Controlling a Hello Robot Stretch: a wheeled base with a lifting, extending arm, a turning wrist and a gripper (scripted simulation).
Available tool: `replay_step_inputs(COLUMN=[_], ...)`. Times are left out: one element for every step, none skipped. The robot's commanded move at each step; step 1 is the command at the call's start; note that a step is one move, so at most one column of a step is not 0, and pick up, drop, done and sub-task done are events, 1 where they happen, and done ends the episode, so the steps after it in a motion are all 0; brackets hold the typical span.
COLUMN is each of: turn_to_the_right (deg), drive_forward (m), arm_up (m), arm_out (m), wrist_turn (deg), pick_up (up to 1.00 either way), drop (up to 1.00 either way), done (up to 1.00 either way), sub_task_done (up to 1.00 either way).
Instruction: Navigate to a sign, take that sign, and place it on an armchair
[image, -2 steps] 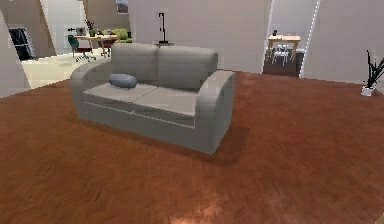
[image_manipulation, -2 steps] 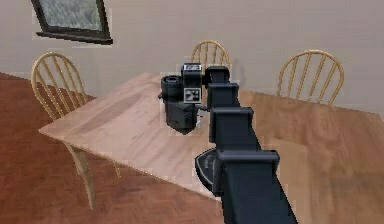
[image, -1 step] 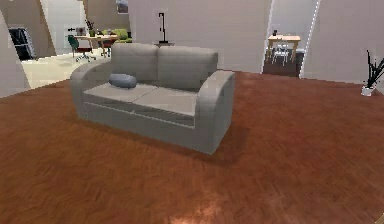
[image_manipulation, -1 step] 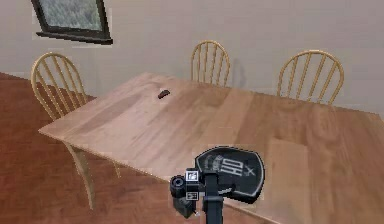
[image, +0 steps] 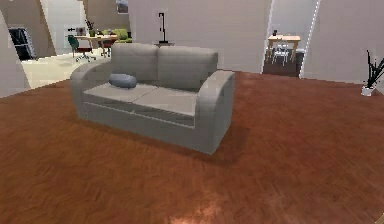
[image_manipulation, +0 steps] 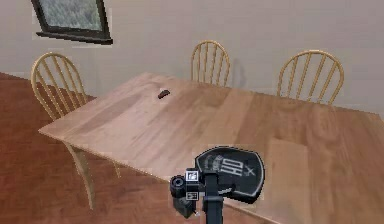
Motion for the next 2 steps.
replay_step_inputs(turn_to_the_right=[0.0, 0.0], drive_forward=[0.0, 0.0], arm_up=[0.1, 0.18], arm_out=[0.0, 0.0], wrist_turn=[0.0, 0.0], pick_up=[0.0, 0.0], drop=[0.0, 0.0], done=[0.0, 0.0], sub_task_done=[0.0, 0.0])
